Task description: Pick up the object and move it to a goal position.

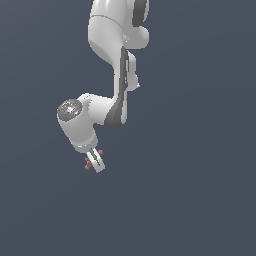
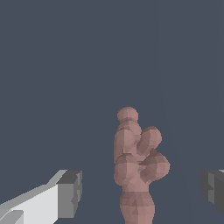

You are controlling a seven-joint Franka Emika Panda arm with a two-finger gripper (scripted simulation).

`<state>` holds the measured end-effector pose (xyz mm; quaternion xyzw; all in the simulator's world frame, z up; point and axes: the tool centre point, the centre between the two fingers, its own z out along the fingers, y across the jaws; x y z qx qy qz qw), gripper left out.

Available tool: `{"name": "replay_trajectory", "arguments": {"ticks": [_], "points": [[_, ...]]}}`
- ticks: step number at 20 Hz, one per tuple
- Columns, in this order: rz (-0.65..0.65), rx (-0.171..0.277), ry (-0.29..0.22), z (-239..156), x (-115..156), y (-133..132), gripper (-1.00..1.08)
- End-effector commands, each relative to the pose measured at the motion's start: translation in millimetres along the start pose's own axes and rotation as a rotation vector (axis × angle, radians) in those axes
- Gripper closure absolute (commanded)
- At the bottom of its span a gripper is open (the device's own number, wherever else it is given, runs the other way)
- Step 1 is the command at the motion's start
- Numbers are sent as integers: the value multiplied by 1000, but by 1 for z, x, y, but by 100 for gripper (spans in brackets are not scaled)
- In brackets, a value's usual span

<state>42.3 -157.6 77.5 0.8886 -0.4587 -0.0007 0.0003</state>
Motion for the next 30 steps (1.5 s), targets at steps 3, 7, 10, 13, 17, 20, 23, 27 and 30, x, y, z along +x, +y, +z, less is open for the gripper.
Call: {"name": "replay_trajectory", "arguments": {"ticks": [3,7,10,13,17,20,23,27,30], "points": [[1,1,1,8,1,-1,-92],[0,1,1,8,1,-1,108],[0,1,1,8,1,-1,108],[0,1,1,8,1,-1,108],[0,1,1,8,1,-2,108],[0,1,1,7,-5,-5,108],[0,1,1,7,-19,-14,108],[0,1,1,5,-46,-32,108],[0,1,1,3,-74,-50,108]]}}
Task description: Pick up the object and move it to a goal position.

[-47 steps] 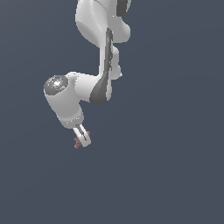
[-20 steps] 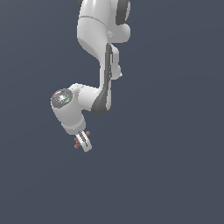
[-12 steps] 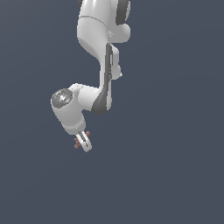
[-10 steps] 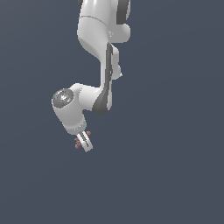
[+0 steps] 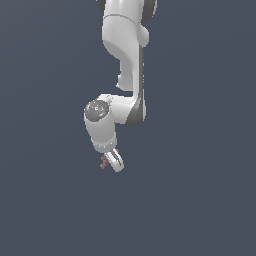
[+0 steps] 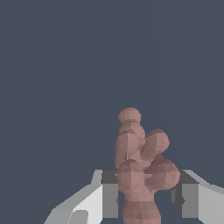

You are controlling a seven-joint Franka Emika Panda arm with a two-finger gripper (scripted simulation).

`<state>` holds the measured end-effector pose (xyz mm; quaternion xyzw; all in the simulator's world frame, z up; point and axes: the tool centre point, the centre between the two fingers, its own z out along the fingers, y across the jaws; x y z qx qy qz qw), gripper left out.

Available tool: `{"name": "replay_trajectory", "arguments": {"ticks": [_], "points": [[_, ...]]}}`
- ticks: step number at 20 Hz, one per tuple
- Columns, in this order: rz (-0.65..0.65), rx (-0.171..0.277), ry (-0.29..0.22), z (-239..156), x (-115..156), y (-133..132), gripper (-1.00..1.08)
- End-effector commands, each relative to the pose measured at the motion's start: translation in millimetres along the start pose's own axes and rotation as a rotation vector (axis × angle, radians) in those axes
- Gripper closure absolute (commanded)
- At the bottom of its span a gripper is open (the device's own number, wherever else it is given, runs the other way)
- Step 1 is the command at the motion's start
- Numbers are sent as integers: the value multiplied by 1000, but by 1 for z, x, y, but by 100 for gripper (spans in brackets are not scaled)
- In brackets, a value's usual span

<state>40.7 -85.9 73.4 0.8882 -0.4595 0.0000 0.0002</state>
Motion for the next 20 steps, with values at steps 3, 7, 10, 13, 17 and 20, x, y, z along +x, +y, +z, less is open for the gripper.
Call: {"name": "replay_trajectory", "arguments": {"ticks": [3,7,10,13,17,20], "points": [[-2,0,0,-3,-47,-31,108],[-2,0,0,-5,-87,-58,108],[-2,0,0,-7,-110,-74,108],[-2,0,0,-8,-127,-87,108],[-2,0,0,-9,-140,-97,108],[-2,0,0,-9,-142,-100,108]]}}
